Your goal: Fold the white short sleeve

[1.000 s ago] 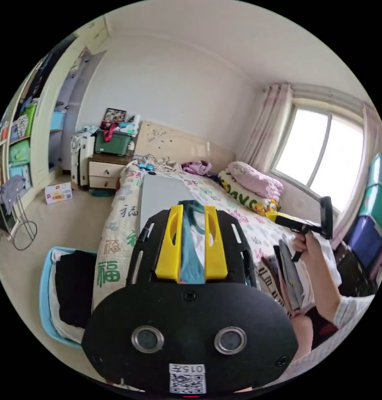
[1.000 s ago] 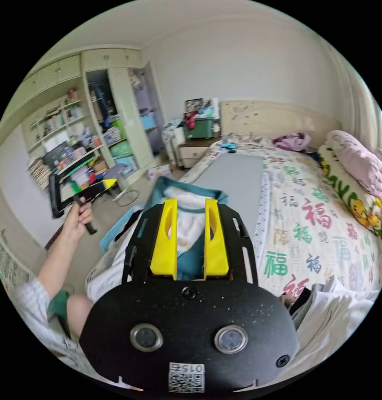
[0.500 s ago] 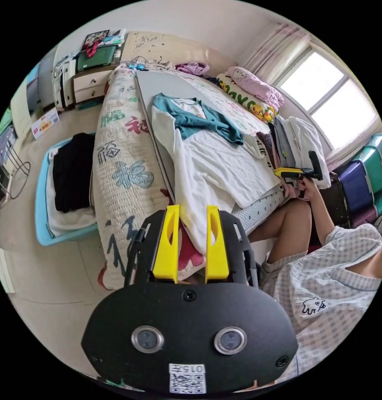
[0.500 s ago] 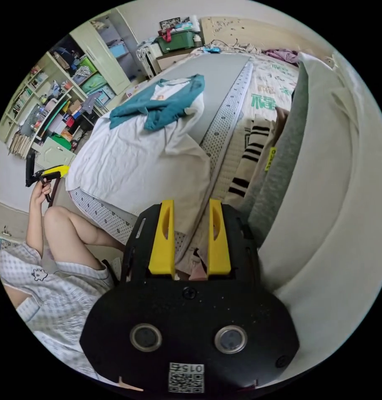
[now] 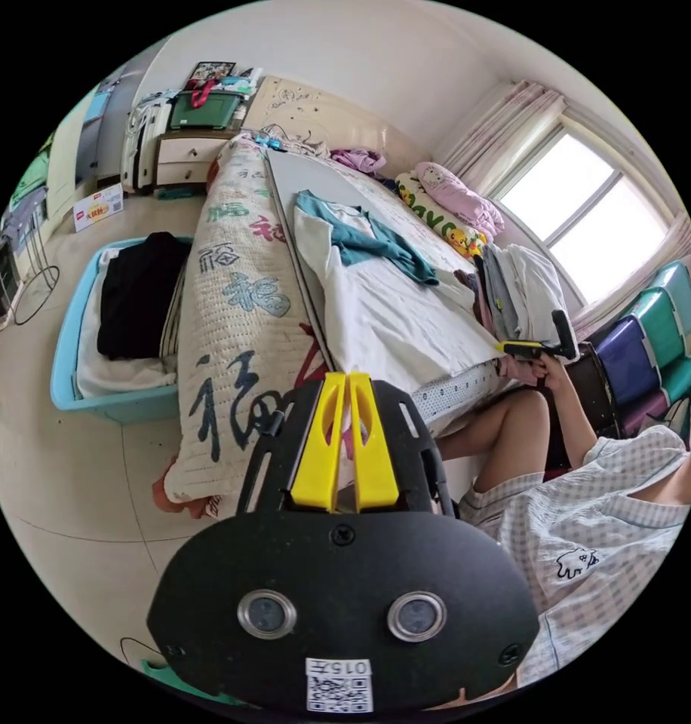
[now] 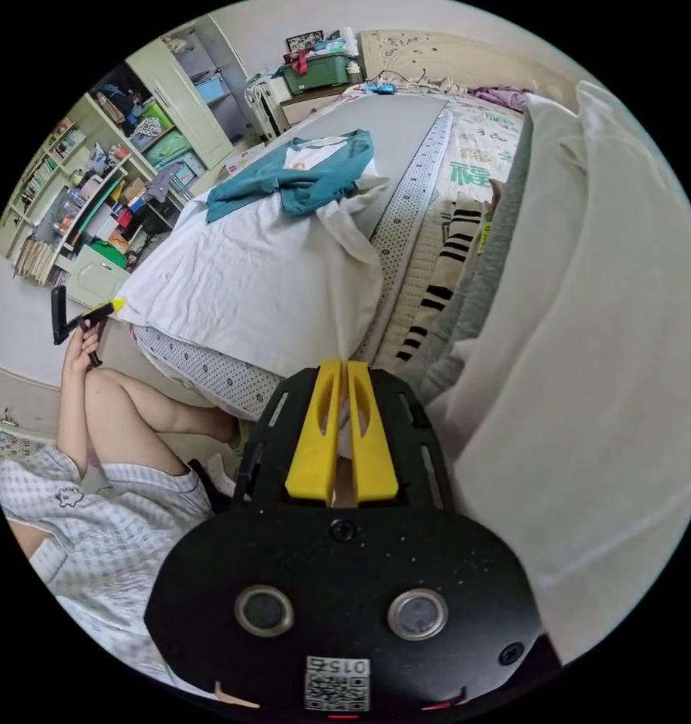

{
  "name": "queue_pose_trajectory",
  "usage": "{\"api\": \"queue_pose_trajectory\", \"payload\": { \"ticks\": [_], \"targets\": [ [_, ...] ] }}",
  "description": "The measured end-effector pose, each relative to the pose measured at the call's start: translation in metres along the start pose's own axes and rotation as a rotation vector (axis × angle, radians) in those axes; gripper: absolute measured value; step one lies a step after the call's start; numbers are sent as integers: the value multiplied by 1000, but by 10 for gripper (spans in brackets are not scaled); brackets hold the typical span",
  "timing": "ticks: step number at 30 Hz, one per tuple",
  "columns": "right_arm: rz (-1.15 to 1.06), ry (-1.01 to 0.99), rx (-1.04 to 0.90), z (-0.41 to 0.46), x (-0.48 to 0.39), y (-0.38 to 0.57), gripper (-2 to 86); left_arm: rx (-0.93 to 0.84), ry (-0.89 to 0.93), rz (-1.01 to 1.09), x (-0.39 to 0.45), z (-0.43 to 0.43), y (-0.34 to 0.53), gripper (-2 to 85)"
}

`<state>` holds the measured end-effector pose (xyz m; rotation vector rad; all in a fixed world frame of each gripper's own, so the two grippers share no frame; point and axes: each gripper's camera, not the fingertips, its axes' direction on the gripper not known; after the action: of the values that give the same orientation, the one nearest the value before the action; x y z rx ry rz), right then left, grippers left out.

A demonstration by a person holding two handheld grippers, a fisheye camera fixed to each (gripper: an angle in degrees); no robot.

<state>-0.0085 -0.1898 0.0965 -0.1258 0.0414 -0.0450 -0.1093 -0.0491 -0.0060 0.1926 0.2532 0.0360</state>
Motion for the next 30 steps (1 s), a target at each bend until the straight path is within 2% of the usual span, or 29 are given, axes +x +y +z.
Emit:
{"api": "queue_pose_trajectory", "payload": {
  "ticks": [9,20,26,30],
  "targets": [
    [-28,56,-125,26,-26,22,-6,-161,-69,12,-3,11,16,-8],
    [-74,131,-170,41,-50,24,-1,-210,-109,16,6,27,15,-7],
    [-32,136,-92,40,-56,41,2,-188,-118,16,14,31,19,-5],
    [-17,164,-59,34,-63,54,2,-230,-204,58,33,37,15,-4]
  ]
}}
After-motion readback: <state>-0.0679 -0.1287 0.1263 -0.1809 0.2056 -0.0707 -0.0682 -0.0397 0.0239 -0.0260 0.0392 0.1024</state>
